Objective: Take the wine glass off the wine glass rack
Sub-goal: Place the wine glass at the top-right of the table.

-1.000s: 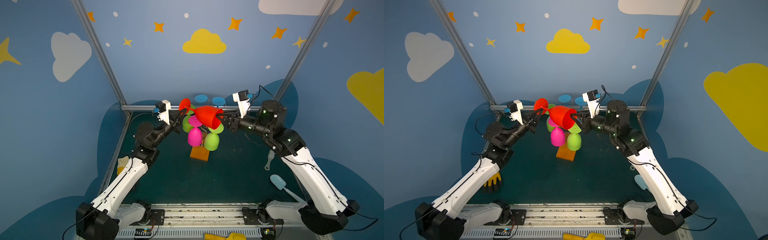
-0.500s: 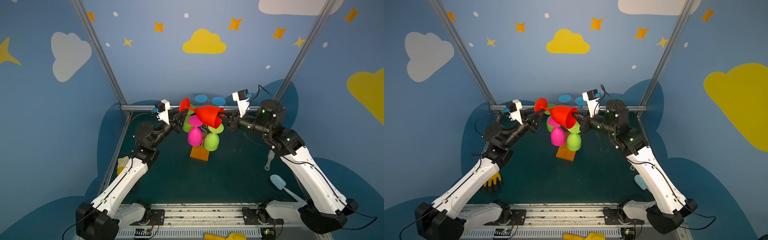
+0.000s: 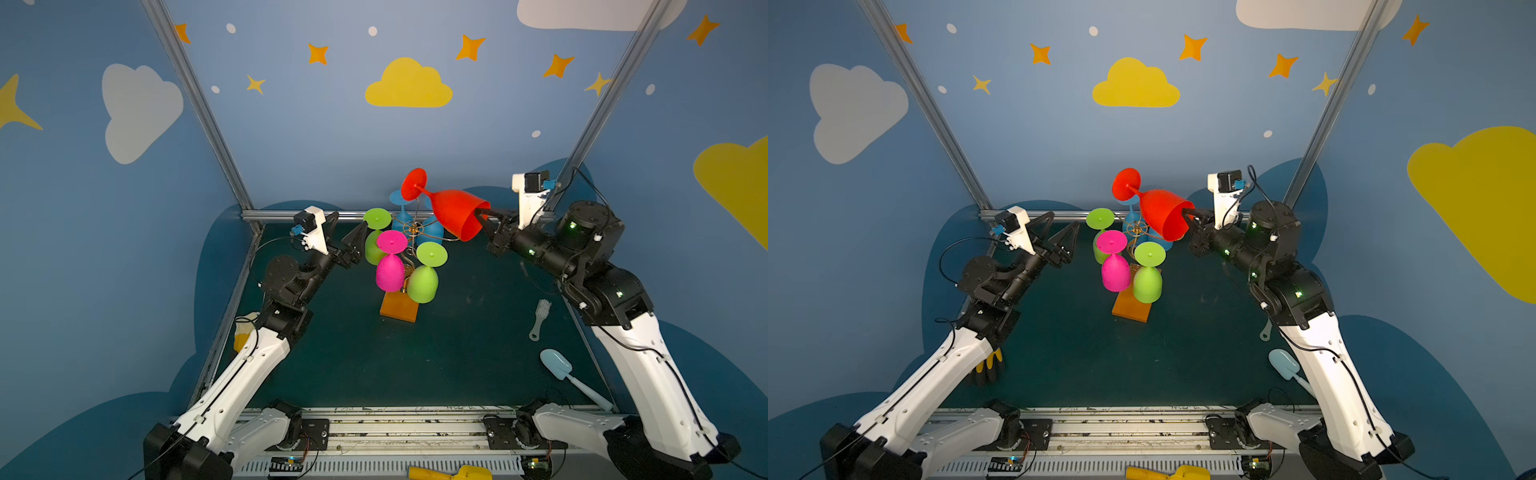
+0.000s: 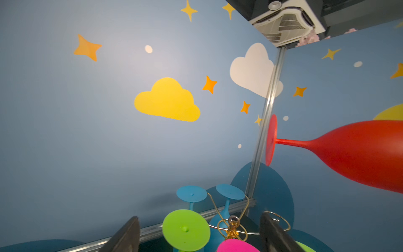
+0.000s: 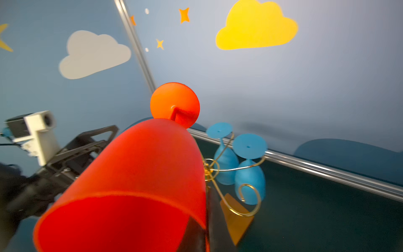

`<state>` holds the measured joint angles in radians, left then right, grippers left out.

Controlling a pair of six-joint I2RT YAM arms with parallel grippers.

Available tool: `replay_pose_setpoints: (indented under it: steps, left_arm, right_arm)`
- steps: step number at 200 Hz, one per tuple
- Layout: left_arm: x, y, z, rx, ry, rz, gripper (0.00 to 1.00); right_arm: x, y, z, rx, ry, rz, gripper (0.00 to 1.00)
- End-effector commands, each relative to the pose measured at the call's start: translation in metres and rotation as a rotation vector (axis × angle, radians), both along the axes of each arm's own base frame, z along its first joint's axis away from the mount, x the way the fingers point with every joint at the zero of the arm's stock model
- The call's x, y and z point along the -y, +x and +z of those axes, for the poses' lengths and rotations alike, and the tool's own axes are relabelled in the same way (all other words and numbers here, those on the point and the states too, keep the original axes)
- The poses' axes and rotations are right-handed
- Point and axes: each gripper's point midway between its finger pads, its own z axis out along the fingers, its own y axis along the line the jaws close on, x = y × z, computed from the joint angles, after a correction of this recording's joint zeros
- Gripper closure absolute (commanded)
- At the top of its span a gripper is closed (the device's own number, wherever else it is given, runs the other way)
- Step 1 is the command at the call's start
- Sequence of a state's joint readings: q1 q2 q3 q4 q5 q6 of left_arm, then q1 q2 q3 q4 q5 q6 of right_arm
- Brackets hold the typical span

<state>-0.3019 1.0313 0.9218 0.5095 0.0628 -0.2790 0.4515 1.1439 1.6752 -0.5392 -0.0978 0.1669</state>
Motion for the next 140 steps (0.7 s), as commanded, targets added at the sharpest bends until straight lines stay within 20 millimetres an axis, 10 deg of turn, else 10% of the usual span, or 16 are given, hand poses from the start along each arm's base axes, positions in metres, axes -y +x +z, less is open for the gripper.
replay_pose_setpoints:
  steps: [1, 61, 140]
  left_arm:
    - [-0.038, 0.006, -0.018, -0.086, -0.113, 0.097, 0.14]
    - [-0.065, -0.005, -0.048, -0.178, -0.062, 0.149, 0.11]
    - [-0.085, -0.005, -0.081, -0.260, 0.015, 0.222, 0.11]
  right_arm:
    - [0.048, -0.005, 0.003, 0.009, -0.068, -0.181, 1.00]
    - [0.129, 0.008, -0.045, -0.164, -0.183, -0.451, 1.00]
    - [0.147, 0.077, -0.140, -0.462, -0.342, -0.506, 1.00]
